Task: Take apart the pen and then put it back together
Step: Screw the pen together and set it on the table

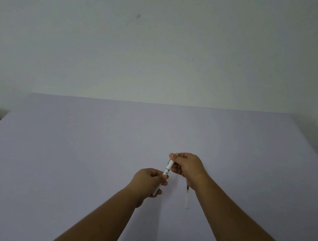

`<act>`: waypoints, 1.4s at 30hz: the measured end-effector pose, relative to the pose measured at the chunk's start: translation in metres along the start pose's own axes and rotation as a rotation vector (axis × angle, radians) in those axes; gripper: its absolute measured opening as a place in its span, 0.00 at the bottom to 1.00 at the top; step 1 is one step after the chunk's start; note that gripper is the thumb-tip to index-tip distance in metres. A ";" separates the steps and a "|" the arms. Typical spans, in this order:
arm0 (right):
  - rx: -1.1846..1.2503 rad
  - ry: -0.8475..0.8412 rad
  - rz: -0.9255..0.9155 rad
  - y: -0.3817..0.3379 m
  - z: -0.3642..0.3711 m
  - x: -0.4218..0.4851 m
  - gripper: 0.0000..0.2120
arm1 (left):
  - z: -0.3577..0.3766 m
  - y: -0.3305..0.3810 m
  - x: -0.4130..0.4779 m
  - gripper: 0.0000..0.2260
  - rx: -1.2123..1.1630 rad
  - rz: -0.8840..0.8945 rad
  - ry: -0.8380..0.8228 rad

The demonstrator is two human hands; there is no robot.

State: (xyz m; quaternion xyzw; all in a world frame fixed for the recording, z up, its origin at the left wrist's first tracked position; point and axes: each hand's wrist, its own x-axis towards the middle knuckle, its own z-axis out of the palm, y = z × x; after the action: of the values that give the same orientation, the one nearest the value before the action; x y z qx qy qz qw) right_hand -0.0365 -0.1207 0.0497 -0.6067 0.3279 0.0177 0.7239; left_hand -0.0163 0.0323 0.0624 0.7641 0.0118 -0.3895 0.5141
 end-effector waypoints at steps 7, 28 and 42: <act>-0.027 -0.033 -0.021 0.003 -0.004 0.002 0.10 | 0.001 -0.002 0.002 0.09 -0.061 -0.041 -0.060; -0.883 0.225 0.107 0.076 -0.028 -0.001 0.09 | 0.031 -0.056 0.044 0.04 0.008 -0.094 0.181; -0.822 0.243 0.013 0.095 -0.006 0.004 0.06 | 0.045 -0.063 0.053 0.08 0.195 -0.009 0.290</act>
State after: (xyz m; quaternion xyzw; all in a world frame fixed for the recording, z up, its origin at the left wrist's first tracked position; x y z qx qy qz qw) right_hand -0.0766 -0.1025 -0.0345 -0.8404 0.3803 0.0798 0.3777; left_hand -0.0322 0.0058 -0.0269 0.8584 0.0514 -0.2767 0.4289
